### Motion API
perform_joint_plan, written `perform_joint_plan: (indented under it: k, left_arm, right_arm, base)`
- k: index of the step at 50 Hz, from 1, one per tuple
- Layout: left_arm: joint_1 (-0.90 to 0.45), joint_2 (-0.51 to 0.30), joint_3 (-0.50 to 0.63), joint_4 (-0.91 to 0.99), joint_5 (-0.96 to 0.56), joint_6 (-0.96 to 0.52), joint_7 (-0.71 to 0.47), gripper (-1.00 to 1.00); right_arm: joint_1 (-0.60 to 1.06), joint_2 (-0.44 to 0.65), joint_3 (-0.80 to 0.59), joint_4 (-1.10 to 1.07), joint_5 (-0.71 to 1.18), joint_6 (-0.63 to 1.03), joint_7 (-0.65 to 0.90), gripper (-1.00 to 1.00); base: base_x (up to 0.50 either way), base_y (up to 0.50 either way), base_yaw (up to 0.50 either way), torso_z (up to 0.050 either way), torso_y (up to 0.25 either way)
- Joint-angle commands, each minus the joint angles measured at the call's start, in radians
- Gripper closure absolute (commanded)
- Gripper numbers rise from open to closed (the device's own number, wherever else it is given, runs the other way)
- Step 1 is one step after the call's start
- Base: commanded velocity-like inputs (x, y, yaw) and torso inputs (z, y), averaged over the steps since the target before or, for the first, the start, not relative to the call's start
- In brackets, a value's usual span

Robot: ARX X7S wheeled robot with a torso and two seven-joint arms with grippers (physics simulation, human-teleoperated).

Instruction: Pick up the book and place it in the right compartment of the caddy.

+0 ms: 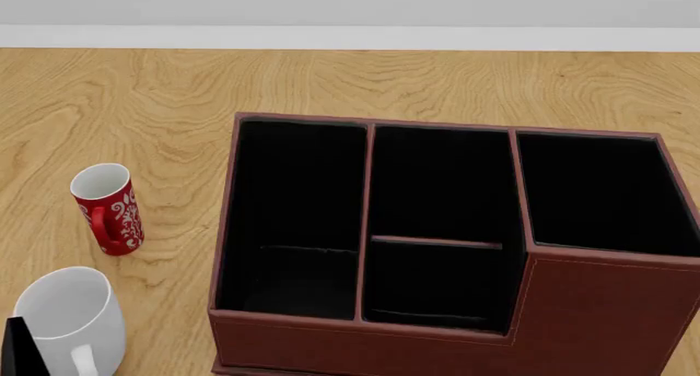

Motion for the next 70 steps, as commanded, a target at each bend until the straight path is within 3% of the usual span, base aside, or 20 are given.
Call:
perform_joint_plan:
  k: [1,4,5,8,13,19,24,27,34,36,37,51,70]
  left_arm:
    - [0.003,-0.003,0.002,0.004,0.004,0.007,-0.003,-1.00]
    - [0.003,-0.004,0.002,0.004,0.001,0.009,-0.004,-1.00]
    - [0.003,-0.005,0.004,0.004,-0.002,0.008,-0.003,-1.00]
    - [-0.001,-0.010,0.012,0.001,-0.015,0.006,0.004,-1.00]
    - [-0.001,-0.013,0.017,0.001,-0.024,0.019,0.008,-1.00]
    - [-0.001,-0.020,0.025,0.001,-0.047,0.029,0.015,-1.00]
    - [0.001,-0.020,0.024,0.003,-0.044,0.040,0.013,-1.00]
    - [0.004,-0.020,0.020,0.005,-0.046,0.038,0.008,-1.00]
    - [-0.004,-0.023,0.025,-0.002,-0.057,0.030,0.010,-1.00]
    - [-0.002,-0.020,0.020,0.000,-0.050,0.028,0.004,-1.00]
    - [-0.003,-0.021,0.020,0.000,-0.053,0.026,0.003,-1.00]
    - [-0.006,-0.021,0.021,-0.006,-0.049,0.018,-0.003,-1.00]
    - [-0.004,-0.019,0.013,-0.005,-0.036,0.017,-0.017,-1.00]
  right_arm:
    - [0.402,-0.004,0.230,0.101,-0.055,0.436,-0.140,1.00]
    - [0.463,-0.079,0.273,0.198,-0.057,0.596,-0.168,1.00]
    - [0.470,-0.083,0.286,0.214,-0.060,0.571,-0.205,1.00]
    - [0.596,-0.194,0.320,0.341,-0.129,0.828,-0.283,1.00]
    - [0.690,-0.371,0.441,0.530,-0.240,1.101,-0.439,1.00]
    - [0.622,-0.547,0.424,0.683,-0.254,1.084,-0.476,1.00]
    - [0.692,-0.702,0.362,0.858,-0.444,1.194,-0.690,1.00]
    - [0.694,-0.804,0.421,0.882,-0.853,1.267,-1.007,1.00]
    - [0.694,-0.954,0.263,0.961,-1.856,1.269,-2.057,1.00]
    - [0.694,-0.958,0.212,0.963,-1.997,1.250,-2.334,1.00]
    - [0.693,-0.967,0.182,0.996,-2.034,1.221,-2.394,1.00]
    - [0.650,-1.104,0.066,1.294,-2.100,0.923,-2.552,1.00]
    - [0.507,-1.207,0.108,1.422,-2.041,0.778,-2.540,1.00]
  base:
    - [0.00,0.00,0.00,0.000,0.000]
    - [0.00,0.00,0.00,0.000,0.000]
    - [0.00,0.00,0.00,0.000,0.000]
    - [0.00,0.00,0.00,0.000,0.000]
    - [0.00,0.00,0.00,0.000,0.002]
    - [0.00,0.00,0.00,0.000,0.000]
    - [0.00,0.00,0.00,0.000,0.000]
    - [0.00,0.00,0.00,0.000,0.003]
    - [0.00,0.00,0.00,0.000,0.001]
    - [0.00,0.00,0.00,0.000,0.000]
    - [0.00,0.00,0.00,0.000,0.000]
    - [0.00,0.00,0.00,0.000,0.001]
    - [0.00,0.00,0.00,0.000,0.002]
